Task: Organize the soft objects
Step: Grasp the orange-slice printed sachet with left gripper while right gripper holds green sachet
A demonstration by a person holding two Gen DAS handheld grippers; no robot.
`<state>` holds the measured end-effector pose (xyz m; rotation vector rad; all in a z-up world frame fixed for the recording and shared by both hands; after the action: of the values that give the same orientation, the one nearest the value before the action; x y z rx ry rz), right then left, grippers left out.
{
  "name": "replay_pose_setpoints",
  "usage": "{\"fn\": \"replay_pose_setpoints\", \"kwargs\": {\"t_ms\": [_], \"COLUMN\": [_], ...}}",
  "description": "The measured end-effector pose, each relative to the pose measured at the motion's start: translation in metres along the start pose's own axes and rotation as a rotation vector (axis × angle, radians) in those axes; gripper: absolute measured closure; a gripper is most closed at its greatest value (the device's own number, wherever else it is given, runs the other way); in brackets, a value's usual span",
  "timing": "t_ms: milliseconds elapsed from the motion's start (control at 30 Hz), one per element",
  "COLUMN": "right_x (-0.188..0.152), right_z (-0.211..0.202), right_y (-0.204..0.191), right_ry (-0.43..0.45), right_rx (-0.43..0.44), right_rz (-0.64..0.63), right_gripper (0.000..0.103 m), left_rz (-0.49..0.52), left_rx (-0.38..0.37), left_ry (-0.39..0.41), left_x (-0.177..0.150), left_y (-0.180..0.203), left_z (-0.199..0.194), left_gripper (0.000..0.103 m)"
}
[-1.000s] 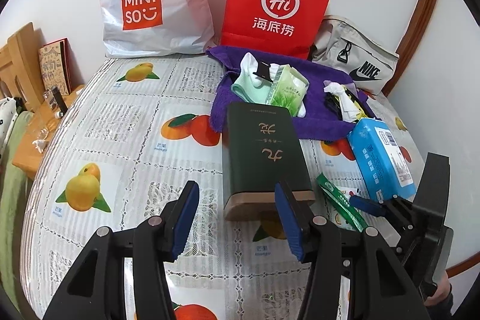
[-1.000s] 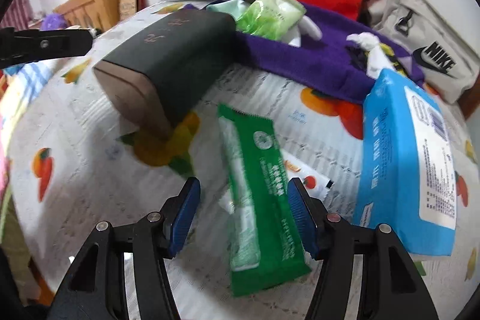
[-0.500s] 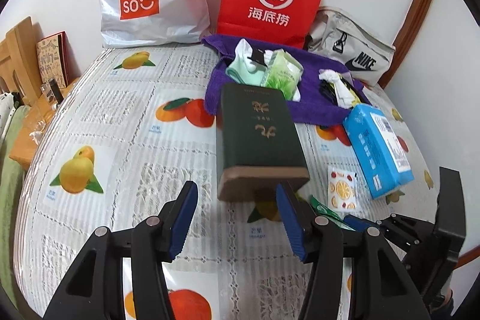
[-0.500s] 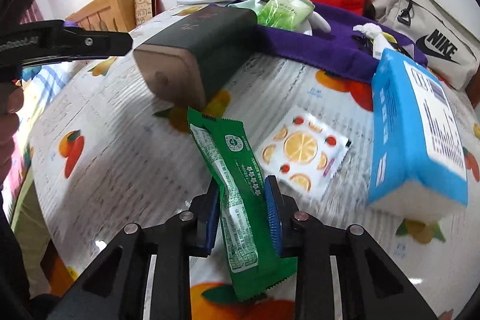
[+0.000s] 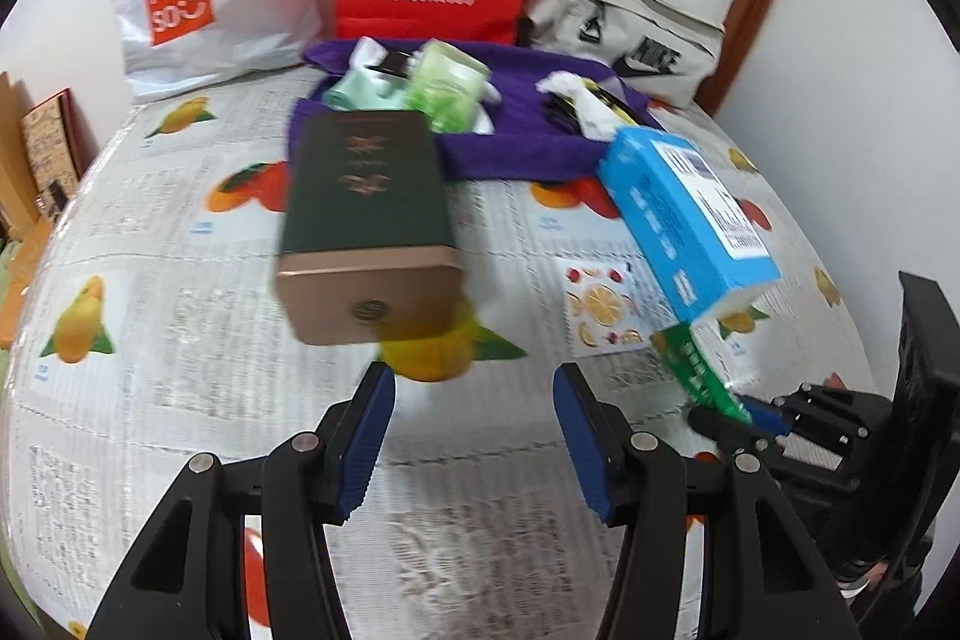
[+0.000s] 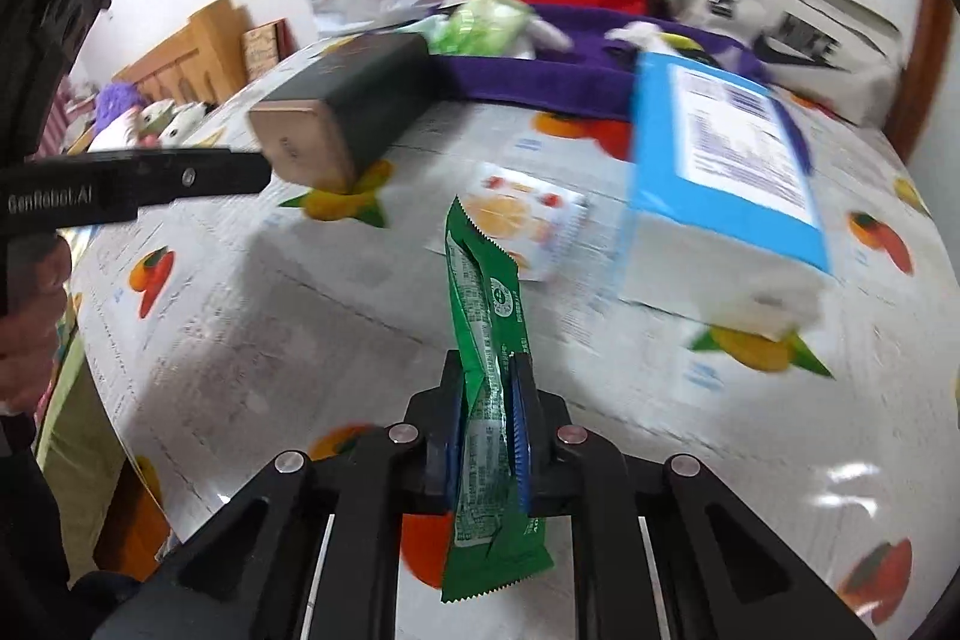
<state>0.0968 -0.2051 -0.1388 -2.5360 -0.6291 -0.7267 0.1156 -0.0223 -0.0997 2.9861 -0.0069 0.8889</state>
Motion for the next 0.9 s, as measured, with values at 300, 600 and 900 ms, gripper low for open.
{"fn": "replay_pose_setpoints", "kwargs": {"t_ms": [300,600,900], "right_x": [-0.010,-0.017,-0.011], "right_z": [-0.030,-0.051,-0.062], "right_y": [0.037,0.076,0.092], "right_ry": [0.055,0.087,0.125], "right_rx": [-0.046,-0.094,-0.060], "right_rz": [0.070,0.132,0.141], "right_gripper": [0.091,0.091,0.093], "left_rz": [0.067,0.107,0.135], "left_rx": [-0.037,-0.079,-0.041], "left_ry": [-0.030,-0.058,-0.050], "left_x": [-0.004,-0.001,0.009], "left_y": [0.037,0.066,0.091], "left_z": [0.019,0.046,0.066], "left_gripper": [0.050,0.040,0.030]}}
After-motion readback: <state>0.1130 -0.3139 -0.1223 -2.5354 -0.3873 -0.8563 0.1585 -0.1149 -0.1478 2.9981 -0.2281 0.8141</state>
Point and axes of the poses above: each gripper's, at about its wrist camera, not at the fingertips, and z roughly the way its jaws point, y to its right, x to its top, the point moved 3 cm from there along z, roughly the way its jaws point, and after that the axes turned 11 degrees about x, right-handed, at the moved point
